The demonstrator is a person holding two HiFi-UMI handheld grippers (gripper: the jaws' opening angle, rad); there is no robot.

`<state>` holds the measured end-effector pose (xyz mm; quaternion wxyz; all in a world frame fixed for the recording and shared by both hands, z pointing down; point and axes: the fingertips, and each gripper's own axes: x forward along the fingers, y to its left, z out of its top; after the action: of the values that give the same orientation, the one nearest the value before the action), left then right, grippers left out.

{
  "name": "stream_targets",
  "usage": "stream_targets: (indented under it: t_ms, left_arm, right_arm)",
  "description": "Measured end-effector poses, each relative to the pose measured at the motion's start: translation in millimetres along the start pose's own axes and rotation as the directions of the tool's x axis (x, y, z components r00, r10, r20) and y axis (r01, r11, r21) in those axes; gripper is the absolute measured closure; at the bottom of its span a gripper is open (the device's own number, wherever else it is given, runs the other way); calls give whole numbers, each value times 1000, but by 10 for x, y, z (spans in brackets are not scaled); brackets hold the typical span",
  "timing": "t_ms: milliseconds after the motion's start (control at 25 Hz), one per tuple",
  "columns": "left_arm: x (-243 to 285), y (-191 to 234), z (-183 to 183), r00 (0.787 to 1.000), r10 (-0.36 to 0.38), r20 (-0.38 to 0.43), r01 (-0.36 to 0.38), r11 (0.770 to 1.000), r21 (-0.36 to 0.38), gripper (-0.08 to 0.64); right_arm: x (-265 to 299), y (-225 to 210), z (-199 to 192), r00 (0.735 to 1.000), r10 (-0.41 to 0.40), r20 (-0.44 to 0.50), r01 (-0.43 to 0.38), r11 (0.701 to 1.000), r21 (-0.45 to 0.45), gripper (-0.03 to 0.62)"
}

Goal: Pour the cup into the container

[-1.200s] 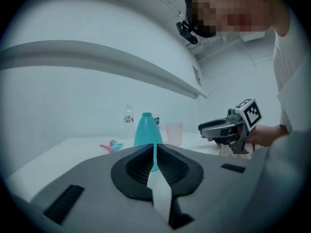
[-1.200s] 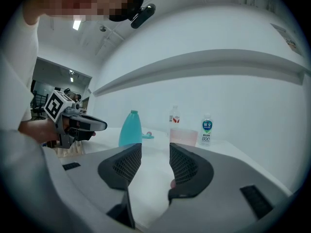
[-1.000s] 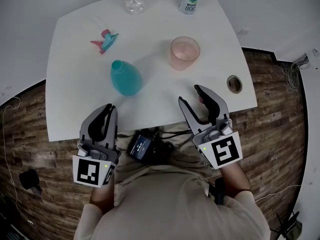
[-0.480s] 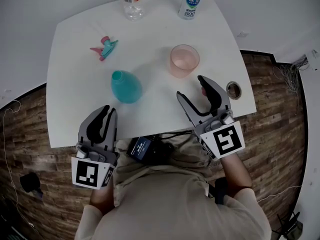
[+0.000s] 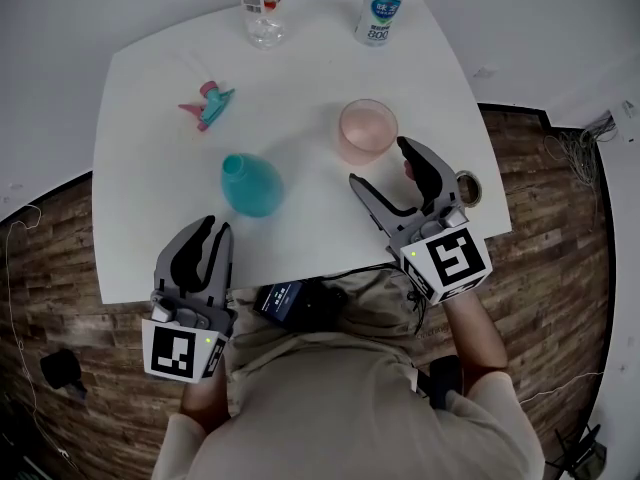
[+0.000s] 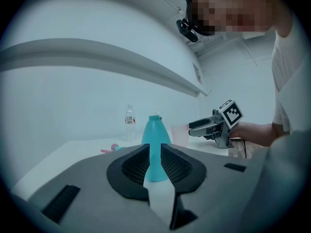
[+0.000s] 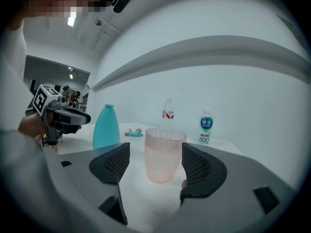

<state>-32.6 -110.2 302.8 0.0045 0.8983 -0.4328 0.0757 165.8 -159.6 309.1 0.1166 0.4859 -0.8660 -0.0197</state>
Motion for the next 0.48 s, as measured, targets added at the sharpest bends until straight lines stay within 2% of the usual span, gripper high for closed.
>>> stream_targets:
  t_ms: [480]
  left_arm:
    - [-12,49,23,1000,0,7,0,1000,-6,494]
  right_arm:
    - [218,-136,-43,998,51,-38,-50,998,24,255]
